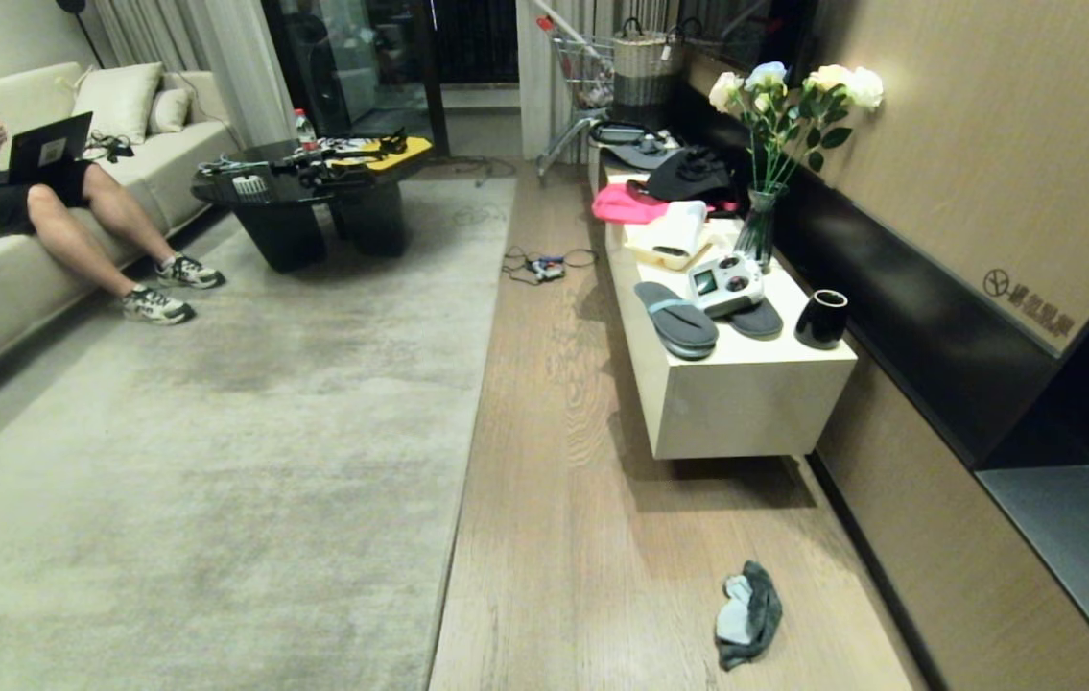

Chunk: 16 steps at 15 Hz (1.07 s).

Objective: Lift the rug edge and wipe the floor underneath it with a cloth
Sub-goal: Pick up the rag

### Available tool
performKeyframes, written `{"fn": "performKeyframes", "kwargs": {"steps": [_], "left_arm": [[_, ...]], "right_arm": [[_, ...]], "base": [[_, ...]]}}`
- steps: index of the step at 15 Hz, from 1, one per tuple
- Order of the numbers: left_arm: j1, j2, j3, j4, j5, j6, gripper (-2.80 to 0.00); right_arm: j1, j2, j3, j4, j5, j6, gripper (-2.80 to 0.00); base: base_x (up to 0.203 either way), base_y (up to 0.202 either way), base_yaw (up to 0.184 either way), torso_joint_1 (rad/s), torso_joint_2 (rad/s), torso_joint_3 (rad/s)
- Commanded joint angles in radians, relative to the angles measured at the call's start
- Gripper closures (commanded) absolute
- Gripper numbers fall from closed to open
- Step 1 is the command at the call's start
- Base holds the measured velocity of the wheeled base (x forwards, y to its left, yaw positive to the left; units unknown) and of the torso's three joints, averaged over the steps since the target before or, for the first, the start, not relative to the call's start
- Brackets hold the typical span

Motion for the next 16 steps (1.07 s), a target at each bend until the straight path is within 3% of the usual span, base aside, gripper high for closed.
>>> {"fn": "performKeyframes", "kwargs": {"steps": [1,16], "left_arm": [[0.000,0.001,0.000,0.000,0.001,-0.001,0.00],[0.000,0.000,0.000,-0.002,0.001,-0.002,0.00]], "right_arm": [[0.000,0.002,0.000,0.000,0.000,0.000,0.00],[0.000,0.002,0.000,0.000,0.000,0.000,0.00]], "base": [[0.000,0.000,0.000,0.000,0.00,0.000],[0.000,0.000,0.000,0.006,0.02,0.024]]}}
